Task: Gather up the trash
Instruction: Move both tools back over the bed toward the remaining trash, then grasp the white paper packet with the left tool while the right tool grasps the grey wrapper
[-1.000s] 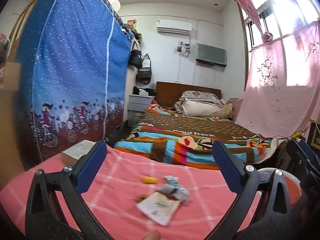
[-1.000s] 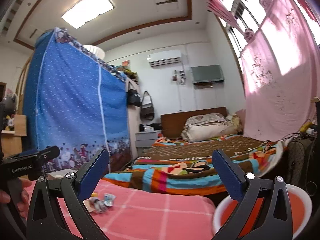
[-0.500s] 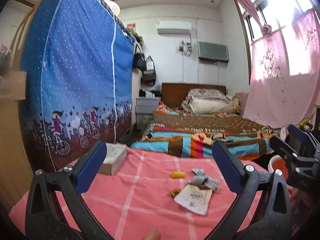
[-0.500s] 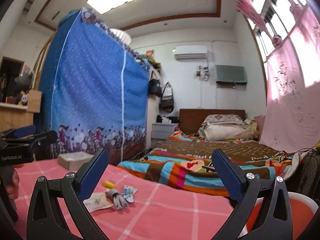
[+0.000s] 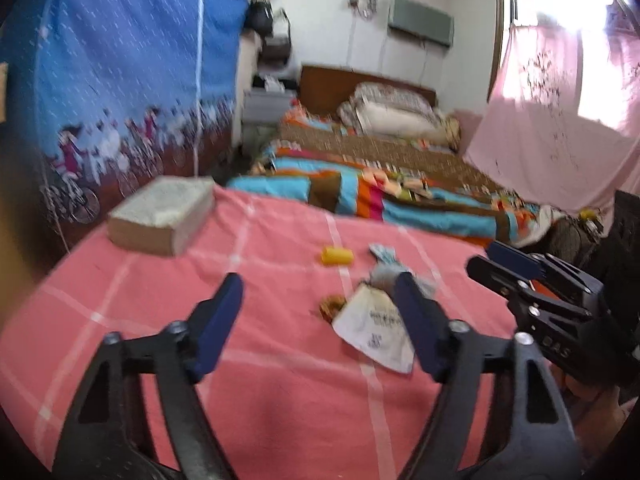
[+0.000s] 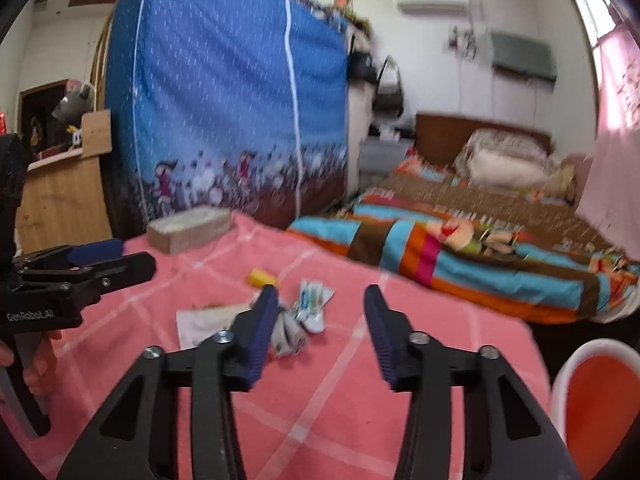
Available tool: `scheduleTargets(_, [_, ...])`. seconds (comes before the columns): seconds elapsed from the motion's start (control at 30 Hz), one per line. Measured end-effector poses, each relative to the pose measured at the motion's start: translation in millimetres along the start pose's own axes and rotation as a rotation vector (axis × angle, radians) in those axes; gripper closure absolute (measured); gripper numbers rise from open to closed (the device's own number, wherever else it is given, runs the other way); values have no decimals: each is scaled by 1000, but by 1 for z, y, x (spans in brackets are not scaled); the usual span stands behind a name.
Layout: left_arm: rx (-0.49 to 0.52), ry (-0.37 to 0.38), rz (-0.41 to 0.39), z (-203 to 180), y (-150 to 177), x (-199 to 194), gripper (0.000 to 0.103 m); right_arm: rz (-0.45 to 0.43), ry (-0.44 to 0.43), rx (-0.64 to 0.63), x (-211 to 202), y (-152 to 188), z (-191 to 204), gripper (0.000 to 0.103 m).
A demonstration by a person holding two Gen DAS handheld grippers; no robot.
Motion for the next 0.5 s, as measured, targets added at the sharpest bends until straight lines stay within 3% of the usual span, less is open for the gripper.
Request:
scheduleTargets(0.2, [-23,58,136,-6,15,18,39,127,-57,2,21,11,9,79])
scheduleTargets(0.43, [-117,117,266,-4,32,33,46,235,-108,35,41,20,12,80])
scheduleTargets(0.5, [-129,118,268,-4,34,33,48,267,-110,37,46,24,12,81])
Point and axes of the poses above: each gripper's, at about its wrist camera, not at the fingertips, and x roughly the way its jaws point, z to its left, y to its underside, the point moved 5 cm from there along x, roughly the way its jaws point, and after that the axes turned 7 degrees about -z, right-handed, at the moved point
